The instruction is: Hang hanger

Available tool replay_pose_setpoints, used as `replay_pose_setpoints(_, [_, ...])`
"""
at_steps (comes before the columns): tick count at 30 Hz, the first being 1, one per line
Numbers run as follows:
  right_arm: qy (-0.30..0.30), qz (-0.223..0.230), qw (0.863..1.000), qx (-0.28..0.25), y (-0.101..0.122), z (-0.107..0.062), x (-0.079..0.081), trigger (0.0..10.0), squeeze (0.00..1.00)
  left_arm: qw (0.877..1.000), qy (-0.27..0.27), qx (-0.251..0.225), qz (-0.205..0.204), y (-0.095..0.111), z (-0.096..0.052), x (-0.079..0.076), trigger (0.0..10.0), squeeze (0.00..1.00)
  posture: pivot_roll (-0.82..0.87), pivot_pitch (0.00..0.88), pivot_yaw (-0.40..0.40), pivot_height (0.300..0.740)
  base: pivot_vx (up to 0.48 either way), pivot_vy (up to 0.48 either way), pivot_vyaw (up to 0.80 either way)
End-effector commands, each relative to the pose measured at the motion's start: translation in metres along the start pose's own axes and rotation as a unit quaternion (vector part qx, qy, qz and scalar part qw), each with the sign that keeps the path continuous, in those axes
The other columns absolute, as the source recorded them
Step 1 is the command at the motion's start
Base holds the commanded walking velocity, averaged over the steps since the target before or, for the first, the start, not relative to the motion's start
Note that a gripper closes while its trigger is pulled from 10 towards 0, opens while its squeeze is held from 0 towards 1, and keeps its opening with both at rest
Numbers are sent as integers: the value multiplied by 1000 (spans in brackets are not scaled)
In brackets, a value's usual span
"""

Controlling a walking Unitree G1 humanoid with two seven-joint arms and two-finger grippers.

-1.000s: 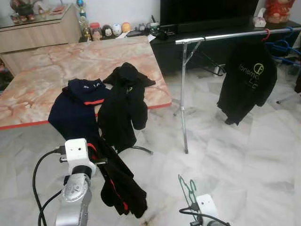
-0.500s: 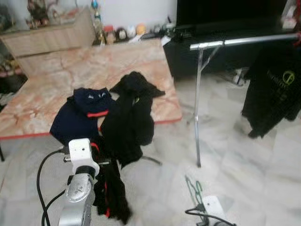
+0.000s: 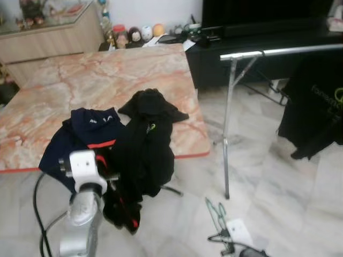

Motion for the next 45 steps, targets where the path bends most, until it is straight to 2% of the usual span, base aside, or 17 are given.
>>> replay_pose_setpoints(1, [17, -5, 1000, -9, 7, 1, 14, 10000, 0, 997, -11, -74, 3, 47, 7, -6, 10000, 0, -24, 0, 60, 740, 0, 0, 0])
replay_pose_setpoints(8, [15, -3, 1000, -9, 7, 1, 14, 10000, 0, 987, -21, -158, 3, 104, 13, -17, 10000, 0, -24, 0, 57, 740, 0, 0, 0])
replay_pose_setpoints(10, [14, -4, 1000, -9, 7, 1, 13, 10000, 0, 986, -22, -163, 5, 108, 13, -18, 10000, 0, -24, 0, 57, 740, 0, 0, 0])
replay_pose_setpoints(25, [16, -4, 1000, -8, 7, 1, 14, 10000, 0, 989, -25, -146, 12, 113, 14, -19, 10000, 0, -20, 0, 58, 740, 0, 0, 0])
replay_pose_setpoints(34, [18, -5, 1000, -9, 8, 1, 14, 10000, 0, 989, -25, -142, 12, 115, 15, -20, 10000, 0, -17, 0, 58, 740, 247, 0, 0])
replay_pose_setpoints(37, [19, -5, 1000, -9, 8, 1, 15, 10000, 0, 988, -35, -148, 11, 122, 19, -25, 10000, 0, -18, 0, 61, 740, 291, 0, 0])
replay_pose_setpoints(45, [20, -6, 1000, -9, 8, 1, 15, 10000, 0, 988, -39, -148, 19, 127, 26, -26, 10000, 0, -15, 0, 60, 740, 302, 0, 0])
Point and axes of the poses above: a point about 5 cm out from each wrist's last joint towards the gripper, its own z axis pointing out of the wrist towards the gripper, its own y axis along the axis of the wrist's last joint, x = y × z, the point moved 6 cm from there along z, pointing out of the wrist towards the gripper, and after that the axes turned 14 degrees about -z, right-handed, at the moved point
